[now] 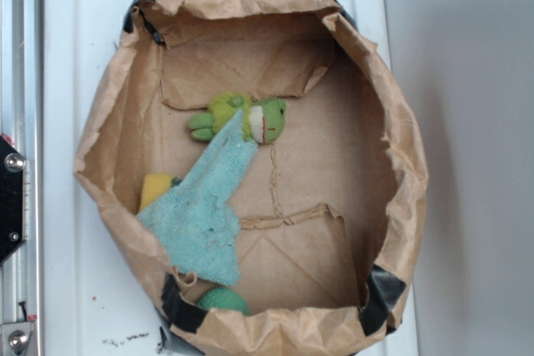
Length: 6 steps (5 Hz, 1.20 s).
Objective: Grab the green animal.
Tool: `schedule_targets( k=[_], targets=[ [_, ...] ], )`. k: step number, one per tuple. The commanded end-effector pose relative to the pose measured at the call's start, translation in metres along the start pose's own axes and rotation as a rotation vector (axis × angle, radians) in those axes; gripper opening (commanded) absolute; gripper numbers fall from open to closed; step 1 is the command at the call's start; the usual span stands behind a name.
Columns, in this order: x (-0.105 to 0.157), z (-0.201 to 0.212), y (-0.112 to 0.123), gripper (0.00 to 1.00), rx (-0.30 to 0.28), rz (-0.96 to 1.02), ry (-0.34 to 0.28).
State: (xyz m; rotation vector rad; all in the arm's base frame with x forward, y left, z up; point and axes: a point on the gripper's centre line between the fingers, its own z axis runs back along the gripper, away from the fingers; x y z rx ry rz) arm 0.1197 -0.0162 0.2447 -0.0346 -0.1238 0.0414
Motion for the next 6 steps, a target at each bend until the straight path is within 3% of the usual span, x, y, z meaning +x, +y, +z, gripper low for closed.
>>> schedule_targets(
  k=[1,2,4,5,6],
  targets=[
    [0.000,0.000,0.000,1.00,0.000,0.000,0.000],
    [0.033,-0.023,0.012,1.00,0.008,-0.009,0.003],
    [0.094,-0.051,0.022,1.00,0.081,0.111,0.040],
    [0.109,-0.063,0.035,1.00,0.098,0.084,0.009],
    [0.122,-0.069,0.045,1.00,0.074,0.054,-0.014]
  ],
)
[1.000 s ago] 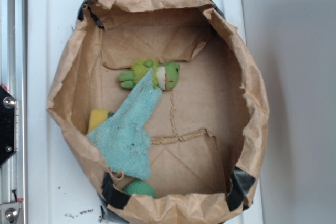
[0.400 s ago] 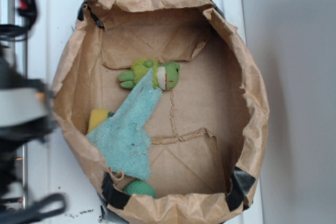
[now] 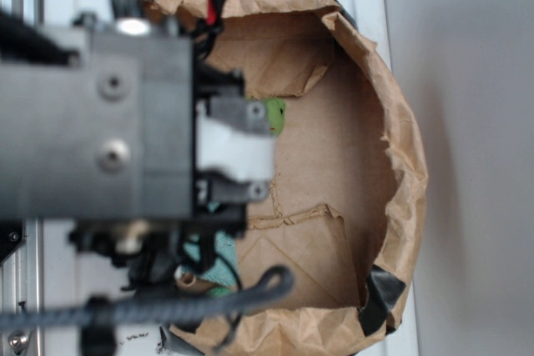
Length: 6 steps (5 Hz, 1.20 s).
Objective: Grab the green animal.
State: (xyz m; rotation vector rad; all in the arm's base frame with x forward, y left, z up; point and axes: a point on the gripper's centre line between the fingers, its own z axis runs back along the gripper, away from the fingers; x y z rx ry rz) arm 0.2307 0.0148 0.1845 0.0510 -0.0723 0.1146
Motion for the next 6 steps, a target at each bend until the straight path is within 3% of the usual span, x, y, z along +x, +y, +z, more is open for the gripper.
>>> schedule_targets(
  k=[1,3,4,5,6],
  targets=[
    [0.039,-0.018,0.016,1.00,-0.066,-0.108,-0.106],
    [0.045,-0.064,0.017,1.00,-0.073,-0.107,-0.114],
    [0.049,-0.087,0.022,1.00,-0.028,-0.119,-0.104],
    [0.065,-0.105,0.026,1.00,-0.022,-0.081,-0.085],
    [0.064,-0.125,0.023,1.00,0.024,-0.098,-0.039]
  ],
)
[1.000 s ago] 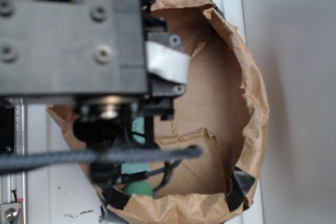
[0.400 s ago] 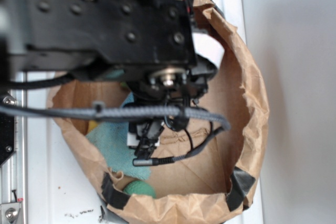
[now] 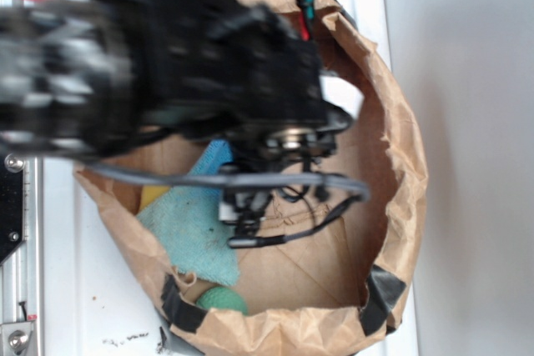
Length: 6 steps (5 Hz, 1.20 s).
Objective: Grab the green animal.
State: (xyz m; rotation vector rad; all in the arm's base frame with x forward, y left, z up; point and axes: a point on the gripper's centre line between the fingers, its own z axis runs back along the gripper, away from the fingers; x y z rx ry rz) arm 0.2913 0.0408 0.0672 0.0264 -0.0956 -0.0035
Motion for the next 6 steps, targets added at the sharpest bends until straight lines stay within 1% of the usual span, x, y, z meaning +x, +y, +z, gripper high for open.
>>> schedule_targets(
  k=[1,2,3,4,5,6],
  targets=[
    [0.010,-0.020,0.016,1.00,0.089,0.024,0.044],
    [0.016,-0.028,0.027,1.00,0.125,0.055,0.073],
    [0.017,-0.031,0.036,1.00,0.146,0.075,0.097],
    [0.018,-0.033,0.037,1.00,0.165,0.064,0.114],
    [0.019,-0.033,0.035,0.00,0.169,0.065,0.121],
    [0.019,-0.029,0.032,0.00,0.164,0.033,0.115]
  ],
)
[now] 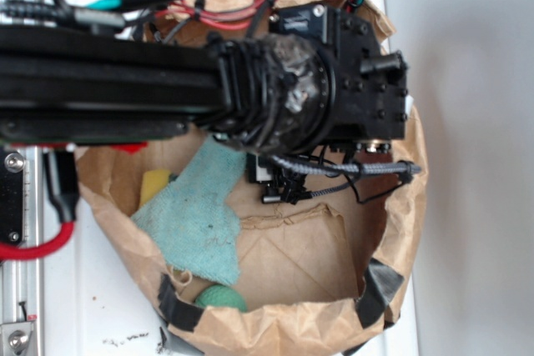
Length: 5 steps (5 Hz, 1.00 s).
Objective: Grab the green animal.
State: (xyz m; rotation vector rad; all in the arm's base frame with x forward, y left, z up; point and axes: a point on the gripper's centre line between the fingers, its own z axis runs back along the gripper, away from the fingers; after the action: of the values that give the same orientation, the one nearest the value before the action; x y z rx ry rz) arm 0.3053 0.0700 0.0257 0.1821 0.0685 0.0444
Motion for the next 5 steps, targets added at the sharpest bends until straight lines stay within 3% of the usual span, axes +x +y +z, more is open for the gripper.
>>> schedule_targets(
  k=[1,3,5],
  targets=[
    [0.002,0.033,0.007,0.00,0.003,-0.010,-0.101],
    [-0.008,0.102,0.005,0.00,-0.139,0.001,-0.219],
    [-0.032,0.157,-0.010,0.00,-0.159,-0.044,-0.297]
  ],
)
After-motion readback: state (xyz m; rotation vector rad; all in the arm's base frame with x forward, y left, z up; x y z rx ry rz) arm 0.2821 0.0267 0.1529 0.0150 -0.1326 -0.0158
